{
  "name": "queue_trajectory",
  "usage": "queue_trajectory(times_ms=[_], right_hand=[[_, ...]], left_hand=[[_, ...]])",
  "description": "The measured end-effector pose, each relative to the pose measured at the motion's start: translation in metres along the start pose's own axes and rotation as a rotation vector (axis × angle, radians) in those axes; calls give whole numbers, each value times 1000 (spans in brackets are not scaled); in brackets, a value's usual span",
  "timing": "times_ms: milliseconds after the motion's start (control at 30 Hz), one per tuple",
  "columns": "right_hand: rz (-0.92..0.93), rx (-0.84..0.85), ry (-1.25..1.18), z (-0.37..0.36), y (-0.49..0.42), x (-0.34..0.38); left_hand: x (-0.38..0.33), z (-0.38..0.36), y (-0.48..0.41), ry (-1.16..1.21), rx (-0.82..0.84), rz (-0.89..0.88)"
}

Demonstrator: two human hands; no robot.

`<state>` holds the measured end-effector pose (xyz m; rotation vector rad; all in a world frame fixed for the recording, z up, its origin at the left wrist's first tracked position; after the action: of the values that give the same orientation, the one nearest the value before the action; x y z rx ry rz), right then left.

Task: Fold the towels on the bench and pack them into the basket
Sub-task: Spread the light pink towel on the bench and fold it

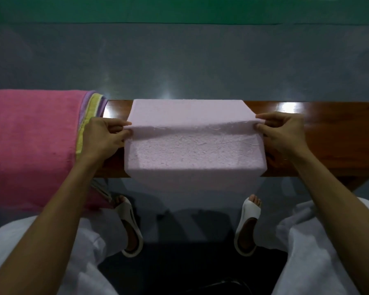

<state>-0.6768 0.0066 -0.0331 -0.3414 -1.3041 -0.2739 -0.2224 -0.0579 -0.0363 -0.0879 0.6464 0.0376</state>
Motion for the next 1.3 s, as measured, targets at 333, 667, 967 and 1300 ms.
queue_trajectory(times_ms=[333, 667, 967, 1300], right_hand=[[304, -96, 472, 7, -2, 20], [-360, -60, -589, -37, -14, 34], [246, 295, -985, -11, -42, 137], [-51, 11, -291, 8, -21, 45]], left_hand=[[-13, 3, 4, -25, -63, -15], [-51, -11, -8, 622, 280, 232], [-119, 48, -46, 1272, 127, -326], [-52, 3, -15, 559, 103, -19]])
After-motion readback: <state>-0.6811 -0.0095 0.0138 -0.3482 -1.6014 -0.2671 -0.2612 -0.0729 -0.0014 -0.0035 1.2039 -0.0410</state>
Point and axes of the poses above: each hand's wrist, its own y-axis away from the middle knuckle, its own z-axis out of the back of the hand, x = y × z, the point moved 5 cm from there along -y, towards the middle knuckle, and after that the axes turned 14 degrees about -y, right-handed, at the moved point
